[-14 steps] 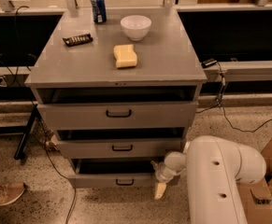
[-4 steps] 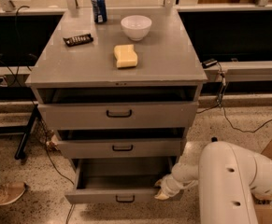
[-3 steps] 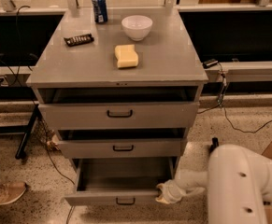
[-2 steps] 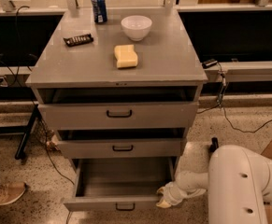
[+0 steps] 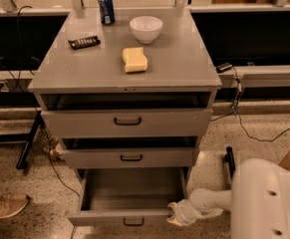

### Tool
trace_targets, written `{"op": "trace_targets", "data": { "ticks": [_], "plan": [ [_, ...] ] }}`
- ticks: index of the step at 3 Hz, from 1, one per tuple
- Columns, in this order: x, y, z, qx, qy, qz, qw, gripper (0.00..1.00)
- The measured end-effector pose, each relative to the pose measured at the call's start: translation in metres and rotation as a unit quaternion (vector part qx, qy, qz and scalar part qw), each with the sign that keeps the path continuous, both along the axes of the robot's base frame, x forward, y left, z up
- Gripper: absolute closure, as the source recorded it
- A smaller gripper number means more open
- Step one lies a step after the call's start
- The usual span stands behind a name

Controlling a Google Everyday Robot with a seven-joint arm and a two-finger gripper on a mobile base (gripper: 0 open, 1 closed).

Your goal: Open bottom drawer

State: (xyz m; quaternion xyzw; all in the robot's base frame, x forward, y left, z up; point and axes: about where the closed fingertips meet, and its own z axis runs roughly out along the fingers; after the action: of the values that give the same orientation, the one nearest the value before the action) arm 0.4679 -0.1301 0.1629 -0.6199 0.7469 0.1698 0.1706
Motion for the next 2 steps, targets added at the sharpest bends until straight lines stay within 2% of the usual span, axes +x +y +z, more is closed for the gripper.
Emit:
{"op": "trace_targets", "data": {
  "ticks": [2],
  "plan": [
    [-0.0078,-0.0005,-0.0008,0.003,0.005,-0.004,1.0,0.58]
  ]
}}
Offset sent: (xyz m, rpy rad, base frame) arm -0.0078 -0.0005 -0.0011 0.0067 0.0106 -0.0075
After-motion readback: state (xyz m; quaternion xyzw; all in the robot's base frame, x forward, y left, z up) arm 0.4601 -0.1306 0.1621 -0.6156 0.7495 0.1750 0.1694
